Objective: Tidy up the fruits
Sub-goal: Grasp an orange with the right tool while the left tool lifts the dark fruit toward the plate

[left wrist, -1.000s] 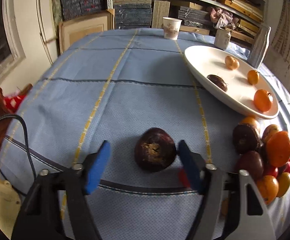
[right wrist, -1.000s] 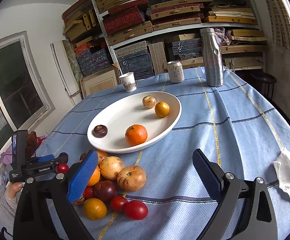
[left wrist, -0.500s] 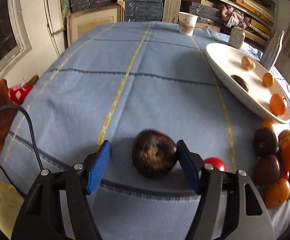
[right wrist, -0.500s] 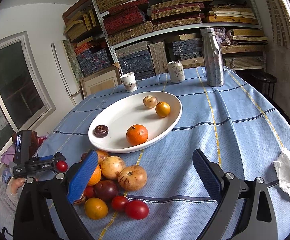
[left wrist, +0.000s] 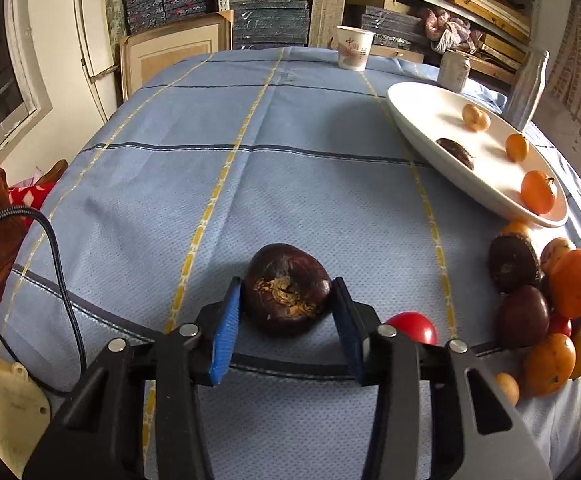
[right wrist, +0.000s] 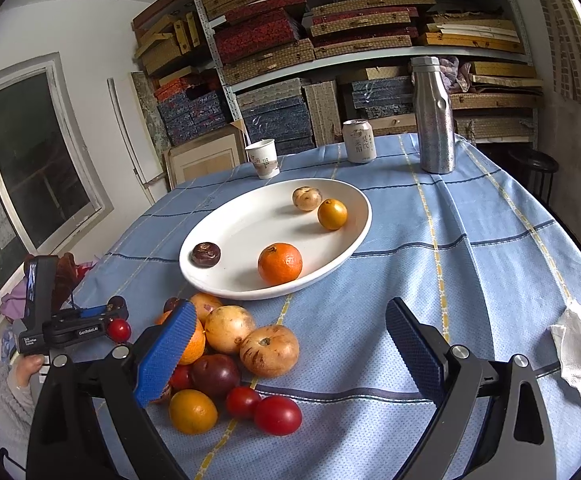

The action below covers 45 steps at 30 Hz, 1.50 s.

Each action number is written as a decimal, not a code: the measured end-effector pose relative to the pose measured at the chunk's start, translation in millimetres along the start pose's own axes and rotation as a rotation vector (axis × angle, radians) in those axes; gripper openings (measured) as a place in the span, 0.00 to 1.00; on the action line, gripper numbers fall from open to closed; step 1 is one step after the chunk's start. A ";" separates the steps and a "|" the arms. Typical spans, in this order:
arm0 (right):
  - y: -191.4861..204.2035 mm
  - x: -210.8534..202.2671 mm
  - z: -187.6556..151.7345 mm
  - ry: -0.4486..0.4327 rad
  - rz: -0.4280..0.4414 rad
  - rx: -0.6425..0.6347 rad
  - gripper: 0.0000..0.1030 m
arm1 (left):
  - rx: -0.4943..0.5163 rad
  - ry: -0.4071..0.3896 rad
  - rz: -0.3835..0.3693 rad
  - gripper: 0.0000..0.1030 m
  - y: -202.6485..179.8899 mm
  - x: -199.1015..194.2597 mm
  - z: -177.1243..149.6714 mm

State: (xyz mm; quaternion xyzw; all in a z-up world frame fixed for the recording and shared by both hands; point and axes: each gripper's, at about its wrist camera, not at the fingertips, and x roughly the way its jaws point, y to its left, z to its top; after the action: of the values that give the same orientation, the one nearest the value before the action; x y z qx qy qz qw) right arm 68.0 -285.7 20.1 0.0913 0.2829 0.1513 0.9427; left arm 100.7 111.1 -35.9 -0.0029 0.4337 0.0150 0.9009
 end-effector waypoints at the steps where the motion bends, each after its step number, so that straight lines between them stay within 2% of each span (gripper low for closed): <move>1: 2.3 -0.2 -0.3 -0.003 -0.001 -0.012 0.93 | -0.005 -0.003 -0.007 0.42 0.5 -0.4 0.1; 7: 15.3 -4.8 -2.2 -0.021 0.021 -0.074 0.89 | -0.023 -0.006 -0.063 0.42 -3.2 -5.5 -1.4; 10: 26.8 -5.6 -6.2 -0.026 0.027 -0.127 0.89 | 0.002 -0.032 -0.058 0.42 -10.6 -13.2 -2.8; 16: 67.5 6.3 -17.6 0.024 0.071 -0.260 0.89 | 0.042 -0.075 -0.067 0.42 -22.9 -27.8 -5.0; 18: 79.4 14.8 -15.6 0.052 0.081 -0.280 0.86 | 0.049 -0.080 -0.074 0.42 -25.4 -30.3 -5.3; 21: 91.6 32.8 -12.8 0.105 0.096 -0.286 0.74 | 0.051 -0.082 -0.082 0.42 -26.4 -31.9 -4.9; 23: 97.3 44.9 -13.9 0.146 0.100 -0.293 0.58 | 0.048 -0.080 -0.086 0.42 -25.7 -31.6 -4.7; 24: 98.1 51.0 -15.0 0.171 0.101 -0.293 0.54 | 0.048 -0.077 -0.091 0.42 -25.6 -31.3 -4.7; 25: 97.4 54.8 -15.4 0.187 0.101 -0.289 0.46 | 0.050 -0.075 -0.093 0.42 -25.8 -30.9 -4.9; 26: 96.0 59.3 -16.1 0.207 0.102 -0.282 0.42 | 0.053 -0.073 -0.095 0.42 -26.4 -30.3 -4.9; 27: 94.9 62.1 -16.1 0.218 0.111 -0.272 0.42 | 0.057 -0.067 -0.096 0.42 -27.0 -29.1 -5.1; 34: 96.6 58.5 -19.3 0.211 0.125 -0.275 0.40 | 0.053 -0.029 -0.107 0.42 -27.1 -19.0 -6.5; 37: 89.3 53.1 -16.6 0.199 0.143 -0.245 0.39 | 0.055 -0.070 -0.120 0.42 -27.9 -27.5 -6.3; 41: 70.2 32.1 -6.3 0.124 0.132 -0.191 0.39 | 0.064 -0.129 -0.121 0.42 -32.1 -42.0 -1.1; 45: 43.7 11.0 28.4 0.051 0.115 -0.119 0.39 | 0.062 -0.154 -0.135 0.42 -42.8 -59.2 30.1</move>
State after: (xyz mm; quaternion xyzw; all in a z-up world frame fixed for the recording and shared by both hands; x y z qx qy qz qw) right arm 82.4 -243.5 49.3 0.0474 0.2917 0.2238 0.9288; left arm 88.5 67.5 28.8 -0.0029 0.3624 -0.0588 0.9301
